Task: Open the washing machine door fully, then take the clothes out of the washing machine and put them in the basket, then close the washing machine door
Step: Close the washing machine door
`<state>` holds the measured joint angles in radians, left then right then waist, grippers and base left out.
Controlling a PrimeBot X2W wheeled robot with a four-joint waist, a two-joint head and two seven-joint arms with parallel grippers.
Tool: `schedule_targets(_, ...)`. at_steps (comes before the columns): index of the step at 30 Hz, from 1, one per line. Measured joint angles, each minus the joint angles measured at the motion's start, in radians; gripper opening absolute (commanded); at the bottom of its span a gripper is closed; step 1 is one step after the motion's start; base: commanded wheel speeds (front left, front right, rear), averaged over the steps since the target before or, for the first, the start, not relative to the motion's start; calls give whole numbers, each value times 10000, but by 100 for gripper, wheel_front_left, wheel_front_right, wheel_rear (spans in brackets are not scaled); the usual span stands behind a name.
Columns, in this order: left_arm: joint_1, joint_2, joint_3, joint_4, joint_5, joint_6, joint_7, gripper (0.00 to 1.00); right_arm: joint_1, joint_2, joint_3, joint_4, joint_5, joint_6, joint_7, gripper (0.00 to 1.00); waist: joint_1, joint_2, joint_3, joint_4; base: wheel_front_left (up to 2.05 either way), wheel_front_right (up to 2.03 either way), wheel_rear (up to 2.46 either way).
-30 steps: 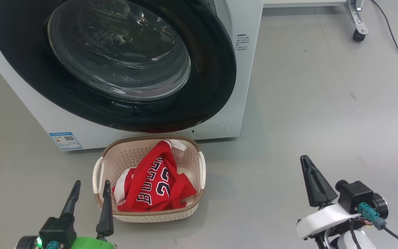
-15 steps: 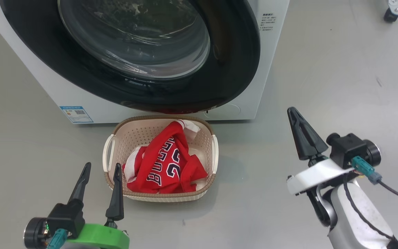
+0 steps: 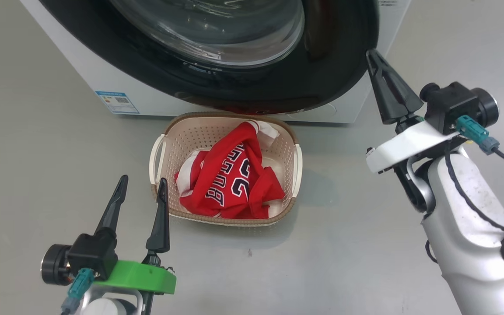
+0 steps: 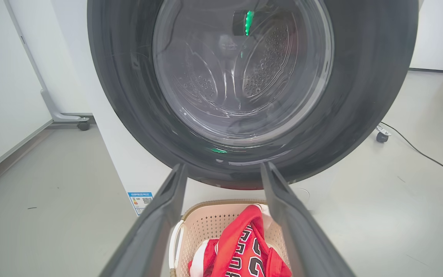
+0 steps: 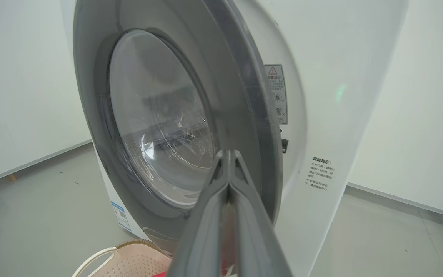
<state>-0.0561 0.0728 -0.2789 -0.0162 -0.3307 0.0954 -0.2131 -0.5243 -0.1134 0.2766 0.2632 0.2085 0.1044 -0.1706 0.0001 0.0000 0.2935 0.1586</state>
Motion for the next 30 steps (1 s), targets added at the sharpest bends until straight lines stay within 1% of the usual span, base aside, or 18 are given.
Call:
schedule_targets(6,-306,-123,-128,94,-15,-40,-84,100,-869,-303,-71,483,-2,15,163,0,0,0,410,467,0,0,0)
schedule_targets(8,-369,-153,-127,136,-23,-40,-130,100,-1134,-347,-71,652,-2,79,171,0,0,0,533,605,0,0,0)
schedule_targets(13,-501,-190,-123,280,-38,-38,-176,100,-1623,-422,-50,1064,-2,88,199,0,0,0,791,851,0,0,0)
schedule_targets(25,-675,-222,-121,533,-100,-38,-270,100,-2499,-441,-169,2025,40,174,199,0,0,0,965,973,0,0,0)
schedule_targets(30,-728,-238,-136,623,-188,-38,-272,100,-3076,-658,-280,2439,107,174,247,0,0,0,1028,1020,0,0,0)
